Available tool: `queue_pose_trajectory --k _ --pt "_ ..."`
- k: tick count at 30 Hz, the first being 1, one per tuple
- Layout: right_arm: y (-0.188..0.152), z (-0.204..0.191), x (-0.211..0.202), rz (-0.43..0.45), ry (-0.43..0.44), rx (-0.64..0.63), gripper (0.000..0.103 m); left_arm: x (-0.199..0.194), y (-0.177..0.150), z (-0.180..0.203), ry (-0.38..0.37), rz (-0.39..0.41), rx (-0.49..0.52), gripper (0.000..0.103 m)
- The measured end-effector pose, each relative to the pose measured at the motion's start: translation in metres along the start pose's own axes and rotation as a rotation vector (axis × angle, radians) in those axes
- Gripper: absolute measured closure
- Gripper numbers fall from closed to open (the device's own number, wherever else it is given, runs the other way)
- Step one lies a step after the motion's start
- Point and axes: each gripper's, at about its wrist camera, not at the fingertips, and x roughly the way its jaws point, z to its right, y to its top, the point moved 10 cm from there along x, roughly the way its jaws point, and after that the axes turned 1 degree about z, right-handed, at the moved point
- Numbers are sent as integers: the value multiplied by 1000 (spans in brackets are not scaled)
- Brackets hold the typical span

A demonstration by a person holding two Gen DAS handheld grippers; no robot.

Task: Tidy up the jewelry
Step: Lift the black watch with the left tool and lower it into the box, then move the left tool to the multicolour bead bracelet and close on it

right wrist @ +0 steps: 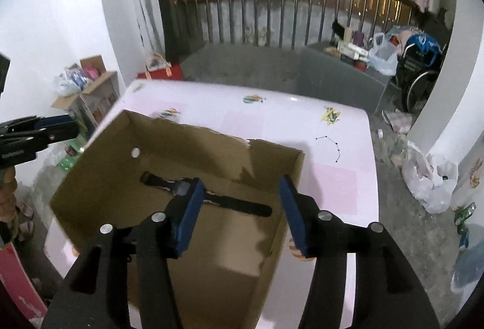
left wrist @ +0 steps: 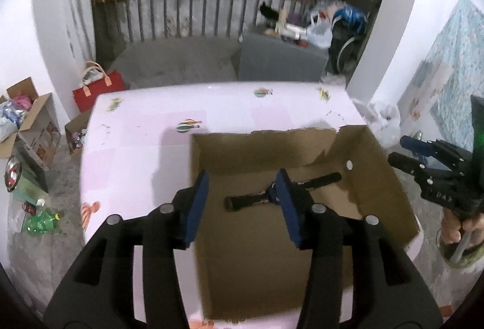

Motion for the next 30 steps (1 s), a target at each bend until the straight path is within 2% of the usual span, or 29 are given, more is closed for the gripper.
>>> queue_pose_trajectory --k 4,8,12,15,21,23,26,30 --pt "-17 -9 -33 59 50 16 50 -40 -28 -15 5 44 -38 53" --pt "-39 -24 -55 95 94 8 49 -69 -69 -30 4 78 -94 51" --pt "-68 -45 -67 109 140 -7 50 -81 -116 -40 9 98 -148 50" --pt "-90 -65 -70 119 163 -36 49 -80 -142 -38 5 104 -148 50" --pt "-132 -104 -50 51 239 -60 50 -62 -189 -22 -11 90 -101 51" --pt "-146 -113 -38 17 260 -63 54 -49 -200 -9 -14 74 -39 51" --pt "-161 -124 -20 -32 277 -70 62 -28 -208 10 -10 47 72 59" --pt "-172 -133 -1 -81 294 -46 65 -2 -209 24 -18 16 154 67"
